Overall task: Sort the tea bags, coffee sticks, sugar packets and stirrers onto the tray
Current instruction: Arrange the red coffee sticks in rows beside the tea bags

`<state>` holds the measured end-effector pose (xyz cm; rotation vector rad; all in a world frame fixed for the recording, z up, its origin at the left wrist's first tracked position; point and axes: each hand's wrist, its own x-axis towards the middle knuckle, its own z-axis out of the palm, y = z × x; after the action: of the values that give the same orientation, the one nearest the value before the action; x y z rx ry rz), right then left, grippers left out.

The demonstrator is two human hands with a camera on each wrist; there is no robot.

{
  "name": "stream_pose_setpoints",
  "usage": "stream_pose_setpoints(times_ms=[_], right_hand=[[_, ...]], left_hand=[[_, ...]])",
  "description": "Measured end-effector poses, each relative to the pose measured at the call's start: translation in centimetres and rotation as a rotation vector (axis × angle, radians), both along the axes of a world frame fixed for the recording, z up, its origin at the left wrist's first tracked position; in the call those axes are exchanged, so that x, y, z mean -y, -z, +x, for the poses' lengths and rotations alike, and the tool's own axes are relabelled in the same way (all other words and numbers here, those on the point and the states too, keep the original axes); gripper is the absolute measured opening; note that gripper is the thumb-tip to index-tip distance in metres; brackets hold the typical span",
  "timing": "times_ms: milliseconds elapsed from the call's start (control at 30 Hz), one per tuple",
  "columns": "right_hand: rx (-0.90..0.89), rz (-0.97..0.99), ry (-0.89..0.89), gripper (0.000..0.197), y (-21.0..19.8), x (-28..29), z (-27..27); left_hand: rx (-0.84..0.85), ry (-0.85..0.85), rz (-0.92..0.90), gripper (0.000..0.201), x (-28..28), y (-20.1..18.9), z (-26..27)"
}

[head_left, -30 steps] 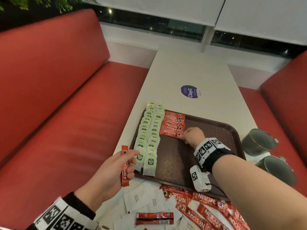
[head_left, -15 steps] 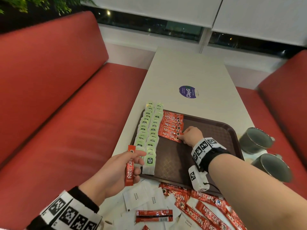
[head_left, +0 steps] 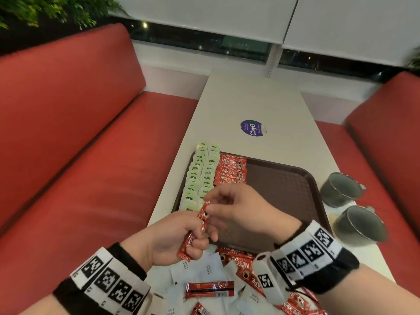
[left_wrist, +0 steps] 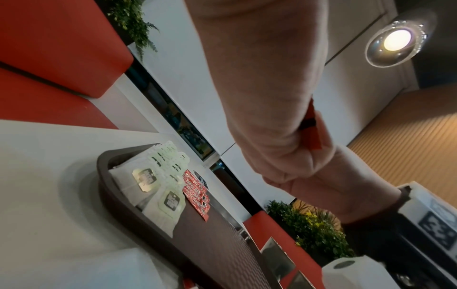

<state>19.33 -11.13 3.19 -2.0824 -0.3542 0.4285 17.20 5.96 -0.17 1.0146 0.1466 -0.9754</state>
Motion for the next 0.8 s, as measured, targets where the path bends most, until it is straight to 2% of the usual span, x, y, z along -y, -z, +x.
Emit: stream_pose_setpoints(times_ms=[167, 233, 300, 467, 533, 633, 700, 800], right_hand=[[0.013, 0.033, 0.065, 0.022, 0.4, 1.1, -1.0], [-0.003, 0.058, 0.134, 0.014, 0.6, 2.4, -0.9], [-0.026, 0.059, 0.181, 0.006, 0.9, 3.7, -1.0], [-0.046, -0.044, 0.171, 0.003, 1.6, 4.9, -1.9], [-0.045, -0.043, 0.208, 0.002, 2.0, 5.3, -1.9], [-0.057, -0.027, 0.372, 0.002, 3.0, 6.2, -1.0], [-0.038, -0.092, 0.472, 0.005, 4.1, 6.8, 0.2], [-0.032, -0.231, 0.529, 0.009, 5.9, 7.2, 2.7]], left_hand=[[0.06, -0.002, 0.048, 0.047, 0.6, -0.5, -0.7], [0.16, -0.057, 0.146, 0.041, 0.4, -0.4, -0.8], [0.261, -0.152, 0.229, 0.027, 0.1, -0.4, -0.9], [0.393, -0.261, 0.371, 0.014, -0.1, 0.0, -1.1], [0.399, -0.298, 0.419, 0.017, -0.1, 0.3, -1.1], [0.376, -0.355, 0.452, 0.015, -0.7, 1.0, -1.3], [0.357, -0.359, 0.458, 0.013, -1.5, 1.5, -1.6], [0.308, -0.389, 0.459, 0.013, -3.0, 2.3, -2.2]])
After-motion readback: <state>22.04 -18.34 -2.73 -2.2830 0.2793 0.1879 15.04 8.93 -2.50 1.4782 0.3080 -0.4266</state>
